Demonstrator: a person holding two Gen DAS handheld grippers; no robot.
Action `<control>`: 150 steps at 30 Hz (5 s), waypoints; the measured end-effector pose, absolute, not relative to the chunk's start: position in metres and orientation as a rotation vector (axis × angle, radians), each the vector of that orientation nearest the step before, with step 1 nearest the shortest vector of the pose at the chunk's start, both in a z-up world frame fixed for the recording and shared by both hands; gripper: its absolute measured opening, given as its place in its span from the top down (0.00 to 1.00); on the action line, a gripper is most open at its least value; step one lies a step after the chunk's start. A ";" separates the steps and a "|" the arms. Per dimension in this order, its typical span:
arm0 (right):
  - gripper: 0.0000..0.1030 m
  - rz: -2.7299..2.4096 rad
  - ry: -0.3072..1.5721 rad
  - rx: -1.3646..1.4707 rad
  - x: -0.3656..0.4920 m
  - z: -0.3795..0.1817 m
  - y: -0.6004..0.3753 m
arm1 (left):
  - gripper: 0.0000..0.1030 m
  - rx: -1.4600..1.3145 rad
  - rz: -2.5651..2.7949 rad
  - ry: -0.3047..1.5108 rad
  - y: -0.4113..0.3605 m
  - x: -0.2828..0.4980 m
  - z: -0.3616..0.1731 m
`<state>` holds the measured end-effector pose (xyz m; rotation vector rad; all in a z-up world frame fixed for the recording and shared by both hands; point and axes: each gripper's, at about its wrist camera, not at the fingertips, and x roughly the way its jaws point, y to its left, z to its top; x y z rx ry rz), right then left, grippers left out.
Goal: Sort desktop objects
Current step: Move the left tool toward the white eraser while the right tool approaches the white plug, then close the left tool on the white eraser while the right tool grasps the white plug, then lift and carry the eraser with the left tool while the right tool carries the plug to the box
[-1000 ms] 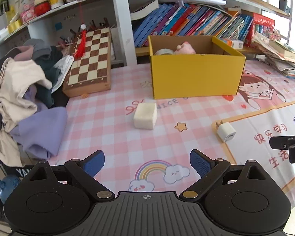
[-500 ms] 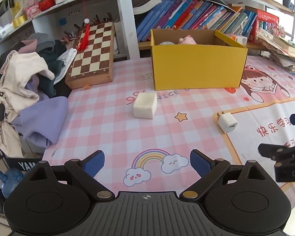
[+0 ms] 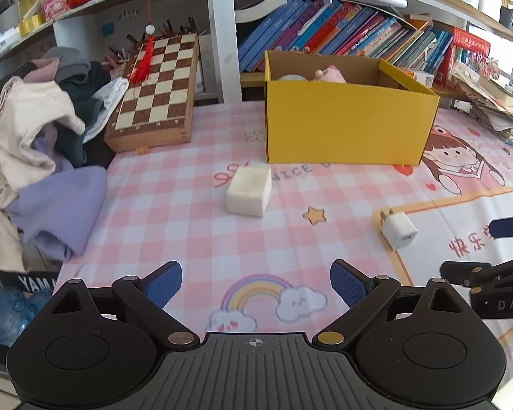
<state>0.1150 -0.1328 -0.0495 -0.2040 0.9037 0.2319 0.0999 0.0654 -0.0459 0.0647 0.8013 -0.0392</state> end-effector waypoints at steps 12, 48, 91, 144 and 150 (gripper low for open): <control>0.41 0.293 0.925 -0.200 0.144 -0.061 -0.129 | 0.07 0.074 -0.066 0.806 0.064 0.133 -0.051; 0.75 0.477 1.002 -0.247 0.195 -0.081 -0.111 | 0.21 0.129 0.006 0.853 0.060 0.222 -0.082; 0.76 0.361 1.002 -0.128 0.153 -0.060 -0.170 | 0.63 0.025 -0.160 0.864 0.022 0.152 -0.052; 0.76 0.575 0.709 -0.332 0.337 0.051 -0.156 | 0.64 0.171 -0.139 0.632 -0.020 0.297 0.053; 0.76 0.600 0.772 -0.367 0.361 0.031 -0.142 | 0.64 0.167 -0.138 0.703 -0.021 0.320 0.035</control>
